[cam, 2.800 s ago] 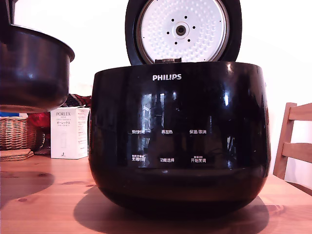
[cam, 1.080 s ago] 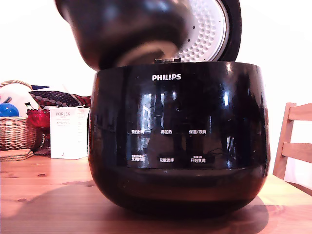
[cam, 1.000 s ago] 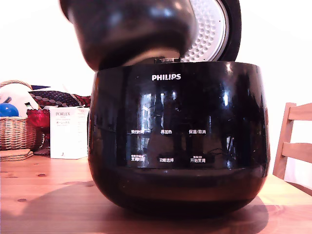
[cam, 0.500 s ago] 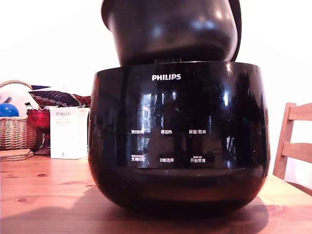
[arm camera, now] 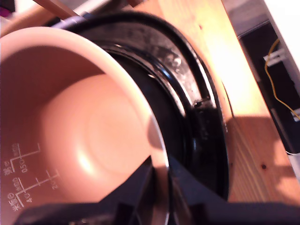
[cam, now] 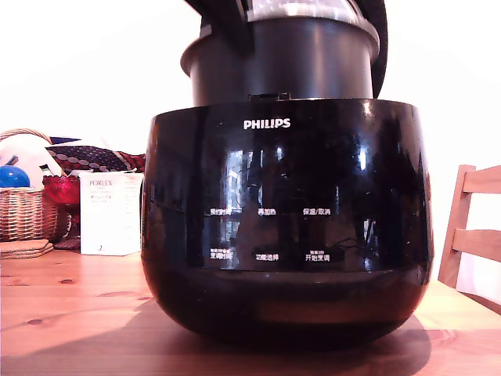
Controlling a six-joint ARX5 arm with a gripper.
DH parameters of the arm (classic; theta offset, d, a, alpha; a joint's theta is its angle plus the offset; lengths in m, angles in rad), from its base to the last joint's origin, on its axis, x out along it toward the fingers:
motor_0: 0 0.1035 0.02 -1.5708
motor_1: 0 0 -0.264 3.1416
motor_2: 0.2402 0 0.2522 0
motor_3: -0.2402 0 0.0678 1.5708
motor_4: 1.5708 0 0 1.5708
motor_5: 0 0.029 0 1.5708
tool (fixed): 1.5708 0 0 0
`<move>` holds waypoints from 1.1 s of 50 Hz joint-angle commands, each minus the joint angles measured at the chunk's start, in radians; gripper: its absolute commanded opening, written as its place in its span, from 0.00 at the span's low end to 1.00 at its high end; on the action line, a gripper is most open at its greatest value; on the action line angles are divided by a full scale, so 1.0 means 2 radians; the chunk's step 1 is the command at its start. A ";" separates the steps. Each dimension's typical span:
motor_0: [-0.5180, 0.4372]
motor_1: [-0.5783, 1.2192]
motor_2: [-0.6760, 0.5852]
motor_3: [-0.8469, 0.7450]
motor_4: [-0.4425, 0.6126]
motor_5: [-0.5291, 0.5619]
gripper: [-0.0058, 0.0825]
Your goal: Place the pot you are holding inside the rice cooker
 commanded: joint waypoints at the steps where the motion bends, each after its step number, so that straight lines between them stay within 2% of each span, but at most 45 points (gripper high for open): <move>1: -0.002 -0.005 0.017 -0.011 0.003 0.003 0.04; 16: 0.005 0.003 0.017 -0.037 0.003 -0.010 0.04; 38: 0.006 0.022 0.017 -0.035 0.013 -0.013 0.04; 55: 0.002 0.022 0.015 -0.046 0.021 -0.046 0.04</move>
